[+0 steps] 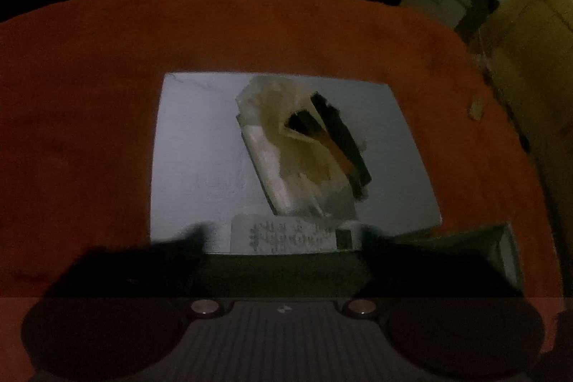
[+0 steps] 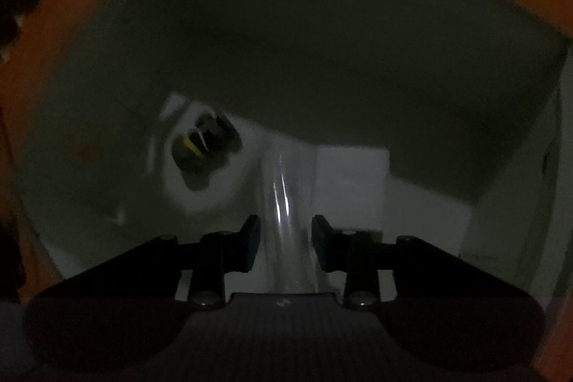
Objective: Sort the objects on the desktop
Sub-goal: 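Lower both tools into the box and open them to release remote and tube, then grasp the amber glass vial on the sheet with the right tool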
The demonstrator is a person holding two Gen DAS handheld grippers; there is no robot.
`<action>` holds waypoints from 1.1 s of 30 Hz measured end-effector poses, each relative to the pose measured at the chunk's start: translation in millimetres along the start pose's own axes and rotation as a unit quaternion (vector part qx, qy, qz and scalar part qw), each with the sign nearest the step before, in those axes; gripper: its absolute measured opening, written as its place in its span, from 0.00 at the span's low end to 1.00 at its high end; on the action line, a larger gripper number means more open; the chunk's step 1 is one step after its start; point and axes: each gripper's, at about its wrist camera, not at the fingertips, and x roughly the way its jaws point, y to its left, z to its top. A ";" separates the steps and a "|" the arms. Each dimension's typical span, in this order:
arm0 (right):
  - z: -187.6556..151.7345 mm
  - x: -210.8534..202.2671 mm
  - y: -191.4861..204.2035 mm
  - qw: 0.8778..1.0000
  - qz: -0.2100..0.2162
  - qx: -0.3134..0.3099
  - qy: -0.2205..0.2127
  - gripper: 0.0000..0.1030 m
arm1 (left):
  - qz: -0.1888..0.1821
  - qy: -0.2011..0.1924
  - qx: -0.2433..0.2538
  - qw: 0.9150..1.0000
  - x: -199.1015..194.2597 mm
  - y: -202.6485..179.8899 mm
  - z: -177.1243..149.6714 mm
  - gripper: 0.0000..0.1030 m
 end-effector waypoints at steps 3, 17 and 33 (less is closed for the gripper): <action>10.8 -20.2 -2.4 0.999 0.011 0.008 -0.034 0.35 | -0.009 -0.007 -0.010 1.000 -2.1 5.2 -1.5 0.99; 101.1 -94.9 -34.6 0.979 0.008 0.080 -0.185 0.35 | -0.024 -0.036 -0.070 0.997 -12.0 33.9 -8.7 0.99; 201.7 -39.4 -62.4 0.985 -0.076 0.070 -0.139 0.59 | -0.015 -0.022 -0.149 0.988 5.3 78.0 -24.9 1.00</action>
